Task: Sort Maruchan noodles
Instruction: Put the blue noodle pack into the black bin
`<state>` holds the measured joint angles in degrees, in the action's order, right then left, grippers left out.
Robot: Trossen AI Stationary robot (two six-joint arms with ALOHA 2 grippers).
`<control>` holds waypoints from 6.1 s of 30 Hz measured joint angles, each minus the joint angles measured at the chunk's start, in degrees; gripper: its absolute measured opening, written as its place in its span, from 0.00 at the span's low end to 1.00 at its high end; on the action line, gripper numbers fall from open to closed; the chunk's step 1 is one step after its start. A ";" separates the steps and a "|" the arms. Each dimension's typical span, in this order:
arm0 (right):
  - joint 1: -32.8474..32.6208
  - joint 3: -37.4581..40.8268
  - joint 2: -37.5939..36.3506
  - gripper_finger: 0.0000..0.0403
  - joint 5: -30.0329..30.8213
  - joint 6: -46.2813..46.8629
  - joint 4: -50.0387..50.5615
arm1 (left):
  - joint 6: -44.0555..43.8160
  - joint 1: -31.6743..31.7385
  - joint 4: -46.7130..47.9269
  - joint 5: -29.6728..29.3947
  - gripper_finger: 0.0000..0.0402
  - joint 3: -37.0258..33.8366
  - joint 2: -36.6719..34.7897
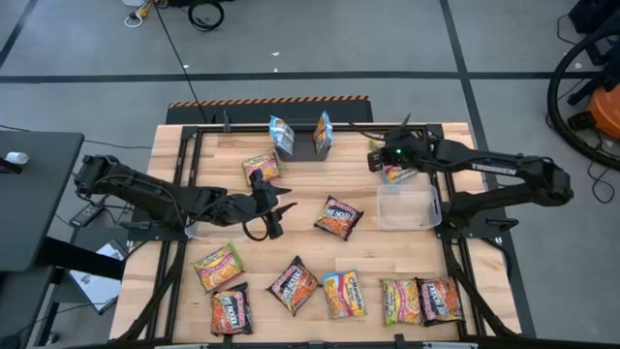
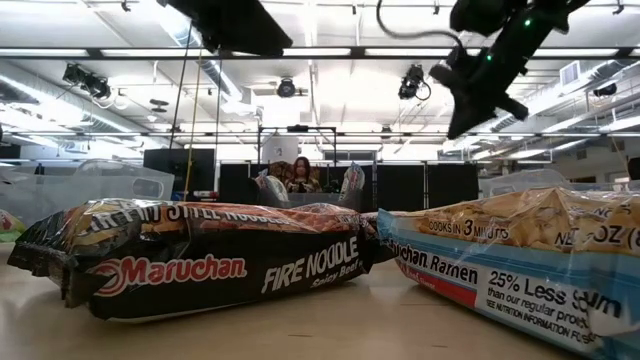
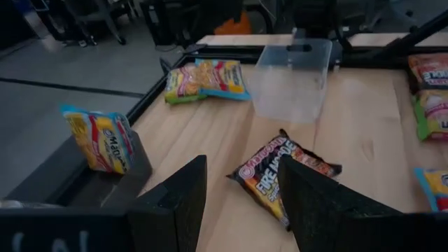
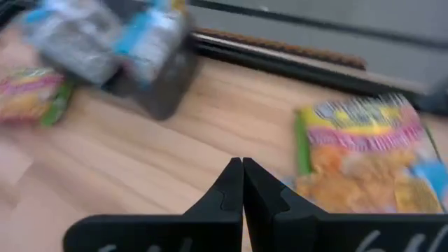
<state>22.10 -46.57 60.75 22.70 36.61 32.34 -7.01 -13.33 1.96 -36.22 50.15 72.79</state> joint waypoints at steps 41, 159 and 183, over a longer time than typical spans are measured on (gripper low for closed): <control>-1.92 -25.36 46.07 0.49 6.83 16.28 34.02 | 0.24 -2.91 4.47 0.43 0.45 -0.02 -6.93; 5.53 -46.51 53.32 0.02 -22.22 22.74 -8.81 | -11.65 -5.76 30.55 4.81 0.45 0.15 -21.46; 8.88 -46.51 50.25 0.08 -13.45 18.02 5.83 | -16.71 -3.65 29.01 0.55 0.45 0.17 -16.91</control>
<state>30.98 -93.08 111.00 9.25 54.63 38.17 -23.72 -16.98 30.97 -35.66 50.33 55.89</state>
